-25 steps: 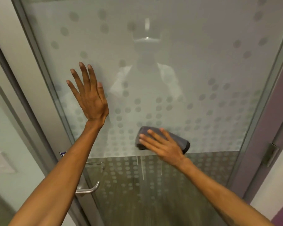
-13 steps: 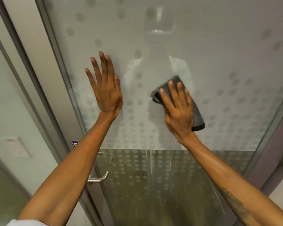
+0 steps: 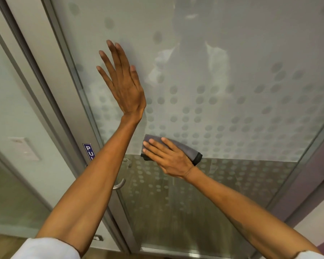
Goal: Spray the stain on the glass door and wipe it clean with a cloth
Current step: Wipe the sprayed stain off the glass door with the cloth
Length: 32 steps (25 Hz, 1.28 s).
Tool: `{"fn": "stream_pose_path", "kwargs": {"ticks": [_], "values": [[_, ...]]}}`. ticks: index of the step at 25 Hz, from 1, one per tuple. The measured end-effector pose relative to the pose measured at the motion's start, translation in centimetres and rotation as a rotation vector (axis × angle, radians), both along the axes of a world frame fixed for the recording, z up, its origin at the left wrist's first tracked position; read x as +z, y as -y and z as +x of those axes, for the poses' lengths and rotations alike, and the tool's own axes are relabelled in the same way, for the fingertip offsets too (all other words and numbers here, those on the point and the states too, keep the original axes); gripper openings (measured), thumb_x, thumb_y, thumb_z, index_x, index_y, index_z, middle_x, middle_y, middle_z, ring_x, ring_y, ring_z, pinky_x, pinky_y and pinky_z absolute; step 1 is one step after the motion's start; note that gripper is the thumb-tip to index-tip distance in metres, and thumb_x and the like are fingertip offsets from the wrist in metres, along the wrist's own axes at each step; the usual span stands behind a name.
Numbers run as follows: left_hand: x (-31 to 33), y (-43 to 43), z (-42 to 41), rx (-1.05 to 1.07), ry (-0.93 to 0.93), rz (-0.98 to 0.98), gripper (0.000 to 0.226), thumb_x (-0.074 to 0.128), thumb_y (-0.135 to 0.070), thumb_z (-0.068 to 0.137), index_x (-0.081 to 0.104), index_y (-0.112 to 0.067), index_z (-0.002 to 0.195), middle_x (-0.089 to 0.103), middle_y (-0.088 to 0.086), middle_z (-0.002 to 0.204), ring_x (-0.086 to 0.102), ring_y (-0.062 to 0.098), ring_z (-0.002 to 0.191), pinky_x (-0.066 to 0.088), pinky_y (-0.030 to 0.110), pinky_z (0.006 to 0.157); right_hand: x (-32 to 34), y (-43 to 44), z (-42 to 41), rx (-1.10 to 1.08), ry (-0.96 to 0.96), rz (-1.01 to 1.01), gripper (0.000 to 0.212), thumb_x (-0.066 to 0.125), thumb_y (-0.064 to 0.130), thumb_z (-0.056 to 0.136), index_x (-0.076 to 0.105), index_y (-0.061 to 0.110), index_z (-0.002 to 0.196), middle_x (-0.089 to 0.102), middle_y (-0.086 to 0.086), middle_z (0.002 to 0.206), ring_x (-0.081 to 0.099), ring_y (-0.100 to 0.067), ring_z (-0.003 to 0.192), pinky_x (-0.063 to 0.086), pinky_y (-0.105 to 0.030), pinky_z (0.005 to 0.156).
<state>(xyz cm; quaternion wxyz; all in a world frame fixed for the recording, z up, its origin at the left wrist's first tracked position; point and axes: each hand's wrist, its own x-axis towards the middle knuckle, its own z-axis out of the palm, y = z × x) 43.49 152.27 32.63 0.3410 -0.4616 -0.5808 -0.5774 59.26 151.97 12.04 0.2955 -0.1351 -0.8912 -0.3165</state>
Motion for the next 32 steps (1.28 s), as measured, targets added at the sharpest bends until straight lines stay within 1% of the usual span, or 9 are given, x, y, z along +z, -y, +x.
{"fn": "stream_pose_path", "kwargs": {"ticks": [4, 7, 10, 14, 15, 17, 21, 26, 32], "values": [[-0.8, -0.2, 1.1, 0.005, 0.041, 0.034, 0.052, 0.039, -0.014, 0.105, 0.027, 0.002, 0.152, 0.026, 0.022, 0.161, 0.017, 0.042, 0.151, 0.004, 0.057, 0.123, -4.5, -0.8, 0.5, 0.12, 0.245, -0.095, 0.057, 0.041, 0.01, 0.096, 0.035, 0.011, 0.153, 0.029, -0.007, 0.162, 0.018, -0.023, 0.153, 0.016, -0.045, 0.123], [-1.2, -0.6, 1.3, 0.021, 0.038, 0.05, 0.051, 0.041, -0.012, 0.104, 0.029, 0.002, 0.151, 0.028, 0.022, 0.16, 0.019, 0.043, 0.15, 0.006, 0.058, 0.123, -7.0, -0.2, 0.4, 0.08, 0.385, -0.555, 0.047, 0.024, 0.024, 0.109, 0.044, 0.004, 0.146, 0.037, -0.006, 0.158, 0.005, 0.003, 0.15, 0.008, -0.034, 0.125], [-1.3, -0.8, 1.0, 0.025, 0.028, 0.064, 0.051, 0.041, -0.011, 0.103, 0.031, 0.003, 0.15, 0.03, 0.023, 0.159, 0.02, 0.044, 0.149, 0.007, 0.06, 0.123, -9.2, 0.4, 1.5, 0.148, 0.393, -0.904, 0.056, 0.017, 0.034, 0.109, 0.031, -0.001, 0.15, 0.027, -0.005, 0.162, -0.003, 0.025, 0.139, 0.007, -0.03, 0.125], [-1.5, -0.9, 0.9, 0.013, 0.012, 0.086, 0.051, 0.04, -0.011, 0.103, 0.03, 0.003, 0.151, 0.029, 0.023, 0.159, 0.019, 0.044, 0.149, 0.006, 0.06, 0.123, -10.0, -0.8, 4.9, 0.277, 0.4, -0.741, 0.055, 0.034, 0.02, 0.106, 0.019, 0.002, 0.155, 0.018, -0.001, 0.164, 0.011, 0.012, 0.147, 0.011, -0.02, 0.123], [-1.5, -0.8, 1.0, 0.015, 0.014, 0.087, 0.051, 0.04, -0.011, 0.103, 0.03, 0.003, 0.151, 0.029, 0.023, 0.159, 0.019, 0.044, 0.149, 0.006, 0.059, 0.123, -10.1, -1.4, 6.2, 0.344, 0.406, -0.763, 0.056, 0.038, 0.016, 0.105, 0.016, 0.005, 0.156, 0.017, -0.002, 0.163, 0.018, 0.0, 0.15, 0.017, -0.025, 0.122], [-1.4, -0.6, 1.1, 0.028, 0.017, 0.081, 0.051, 0.04, -0.012, 0.104, 0.029, 0.002, 0.151, 0.029, 0.022, 0.16, 0.019, 0.043, 0.15, 0.006, 0.059, 0.123, -8.5, -1.8, 8.8, 0.18, 0.412, -0.423, 0.05, 0.035, 0.011, 0.107, 0.022, 0.014, 0.156, 0.025, 0.002, 0.163, 0.026, -0.015, 0.15, 0.02, -0.038, 0.122], [-1.3, -0.3, 1.3, 0.037, 0.027, 0.071, 0.052, 0.04, -0.013, 0.104, 0.028, 0.0, 0.153, 0.028, 0.019, 0.161, 0.018, 0.042, 0.15, 0.004, 0.057, 0.123, -4.4, -2.1, 12.5, 0.139, 0.162, -0.14, 0.045, 0.045, 0.009, 0.106, 0.043, 0.019, 0.15, 0.036, 0.005, 0.159, 0.032, -0.021, 0.148, 0.027, -0.052, 0.119], [-1.2, 0.0, 1.3, 0.038, 0.025, 0.062, 0.053, 0.04, -0.013, 0.104, 0.026, 0.0, 0.153, 0.027, 0.02, 0.161, 0.017, 0.042, 0.15, 0.001, 0.053, 0.123, 2.1, -2.4, 17.2, -0.231, -0.214, 0.233, 0.053, 0.061, 0.008, 0.097, 0.051, 0.028, 0.145, 0.046, 0.005, 0.152, 0.042, -0.025, 0.143, 0.025, -0.063, 0.114], [-1.2, 0.0, 1.2, 0.044, 0.029, 0.038, 0.052, 0.037, -0.016, 0.105, 0.025, -0.001, 0.154, 0.025, 0.018, 0.162, 0.017, 0.041, 0.151, 0.005, 0.056, 0.123, 3.3, -2.7, 20.6, -0.415, -1.067, -0.097, 0.077, 0.045, -0.002, 0.08, 0.034, 0.017, 0.154, 0.026, -0.008, 0.159, 0.016, -0.028, 0.152, 0.013, -0.066, 0.12]]}}
